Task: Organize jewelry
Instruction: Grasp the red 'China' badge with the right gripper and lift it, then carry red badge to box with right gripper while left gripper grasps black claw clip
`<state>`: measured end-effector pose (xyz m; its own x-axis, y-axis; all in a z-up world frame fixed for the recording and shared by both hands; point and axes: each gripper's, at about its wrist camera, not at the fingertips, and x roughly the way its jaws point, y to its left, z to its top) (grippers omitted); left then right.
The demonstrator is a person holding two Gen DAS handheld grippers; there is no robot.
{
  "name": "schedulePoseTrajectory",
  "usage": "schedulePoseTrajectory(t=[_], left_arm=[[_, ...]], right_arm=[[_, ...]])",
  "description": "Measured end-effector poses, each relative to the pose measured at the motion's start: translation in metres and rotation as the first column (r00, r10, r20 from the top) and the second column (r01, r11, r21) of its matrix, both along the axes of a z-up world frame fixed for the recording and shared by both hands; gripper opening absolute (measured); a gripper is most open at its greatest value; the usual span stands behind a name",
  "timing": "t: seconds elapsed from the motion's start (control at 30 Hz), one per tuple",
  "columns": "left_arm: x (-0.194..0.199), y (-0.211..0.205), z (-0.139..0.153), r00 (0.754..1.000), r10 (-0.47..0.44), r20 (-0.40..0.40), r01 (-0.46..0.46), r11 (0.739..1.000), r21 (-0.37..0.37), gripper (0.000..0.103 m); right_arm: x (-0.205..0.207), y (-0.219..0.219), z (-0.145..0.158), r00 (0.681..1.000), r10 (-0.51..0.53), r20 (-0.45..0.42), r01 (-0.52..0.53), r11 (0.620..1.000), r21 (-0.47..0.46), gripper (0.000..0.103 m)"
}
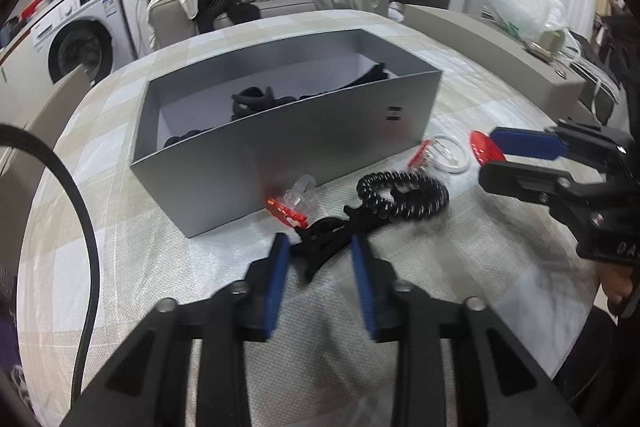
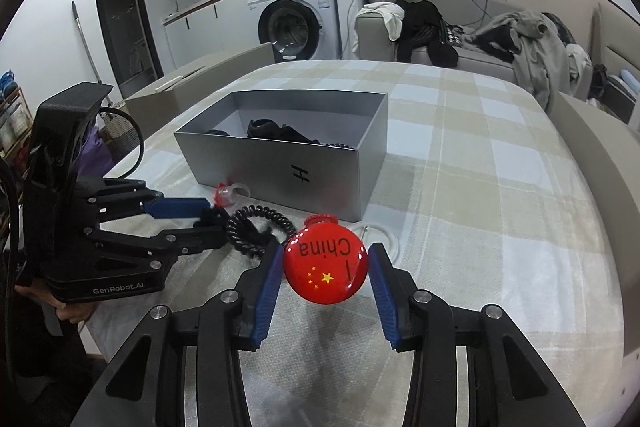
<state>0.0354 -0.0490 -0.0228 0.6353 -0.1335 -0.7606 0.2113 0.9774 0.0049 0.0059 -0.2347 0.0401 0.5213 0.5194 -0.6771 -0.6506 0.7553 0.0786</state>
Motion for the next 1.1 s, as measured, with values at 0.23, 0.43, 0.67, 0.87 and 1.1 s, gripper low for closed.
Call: schedulePoseTrajectory(t=[0.23, 0.43, 0.67, 0.87, 1.1], left_arm=[[-0.018, 0.002, 0.005, 0.999, -0.039, 0.019, 0.039, 0.999, 0.018, 0.013], [-0.03, 0.012, 0.024, 0.996, -0.05, 0.07, 0.055, 0.996, -0.064, 0.012], [-0.026, 0.026, 0.04, 0.99, 0.009, 0.142, 0.016, 0.984, -0.176, 0.012], [-0.028, 0.036, 0.048, 0.978, 0.052, 0.2, 0.0, 0.968, -0.251, 0.012], [-0.029, 0.038, 0.049, 0.974, 0.053, 0.218, 0.003, 0.968, -0.25, 0.012]], right_arm=[[-0.003, 0.0, 0.001, 1.0, 0.004, 0.007, -0.004, 1.0, 0.008, 0.042], [-0.003, -0.003, 0.004, 1.0, -0.002, 0.01, 0.002, 0.999, 0.033, 0.042], [-0.006, -0.003, 0.008, 1.0, 0.011, 0.018, -0.013, 0.998, 0.066, 0.042], [-0.007, -0.001, 0.009, 1.0, 0.018, 0.022, -0.019, 0.997, 0.068, 0.042], [-0.007, -0.002, 0.011, 1.0, 0.012, 0.028, -0.015, 0.996, 0.084, 0.042]])
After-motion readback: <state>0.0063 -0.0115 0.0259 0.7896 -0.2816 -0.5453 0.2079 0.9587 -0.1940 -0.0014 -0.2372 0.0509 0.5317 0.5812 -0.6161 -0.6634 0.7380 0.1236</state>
